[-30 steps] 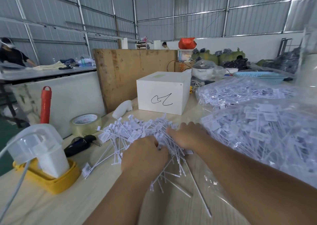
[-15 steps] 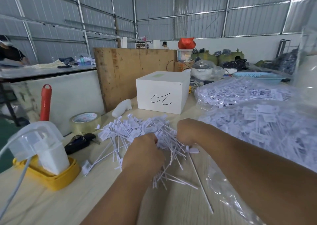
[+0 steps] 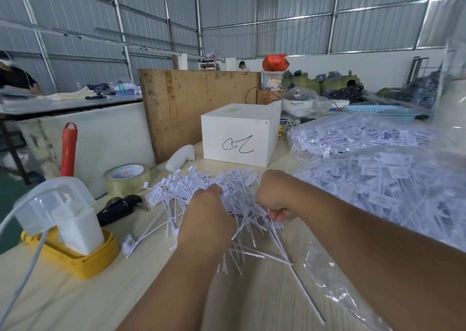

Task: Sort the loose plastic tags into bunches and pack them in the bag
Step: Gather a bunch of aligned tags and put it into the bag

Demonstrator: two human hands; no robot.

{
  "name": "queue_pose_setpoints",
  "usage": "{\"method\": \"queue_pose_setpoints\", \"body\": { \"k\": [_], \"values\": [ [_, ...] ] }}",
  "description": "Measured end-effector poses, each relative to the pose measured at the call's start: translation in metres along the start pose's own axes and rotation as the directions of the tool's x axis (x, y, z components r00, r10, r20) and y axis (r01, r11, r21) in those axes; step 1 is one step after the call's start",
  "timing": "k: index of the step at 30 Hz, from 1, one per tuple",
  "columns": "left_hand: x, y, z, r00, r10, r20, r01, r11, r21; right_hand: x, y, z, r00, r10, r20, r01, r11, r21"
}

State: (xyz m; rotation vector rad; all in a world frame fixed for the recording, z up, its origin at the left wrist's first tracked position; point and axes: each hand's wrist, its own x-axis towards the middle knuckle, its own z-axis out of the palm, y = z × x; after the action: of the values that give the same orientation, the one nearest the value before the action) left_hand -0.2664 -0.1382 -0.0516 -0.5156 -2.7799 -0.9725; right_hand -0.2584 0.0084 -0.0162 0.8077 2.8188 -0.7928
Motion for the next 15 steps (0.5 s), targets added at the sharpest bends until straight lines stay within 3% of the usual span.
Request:
{"method": "queue_pose_setpoints", "body": {
  "k": [5, 9, 15],
  "values": [
    [-0.002, 0.002, -0.006, 0.999, -0.038, 0.004, 0.037, 0.994, 0.107, -0.012, 0.003, -0.008, 0.999, -0.041, -0.025, 0.038, 0.996, -0.086],
    [-0.004, 0.001, -0.007, 0.992, -0.088, 0.085, 0.075, 0.986, 0.151, -0.026, 0.009, -0.010, 0.999, -0.033, 0.016, 0.035, 0.995, -0.088],
    [-0.007, 0.003, -0.007, 0.992, -0.067, 0.109, 0.052, 0.989, 0.135, -0.047, 0.027, 0.006, 0.983, -0.024, 0.184, 0.050, 0.989, -0.137]
  ]
}}
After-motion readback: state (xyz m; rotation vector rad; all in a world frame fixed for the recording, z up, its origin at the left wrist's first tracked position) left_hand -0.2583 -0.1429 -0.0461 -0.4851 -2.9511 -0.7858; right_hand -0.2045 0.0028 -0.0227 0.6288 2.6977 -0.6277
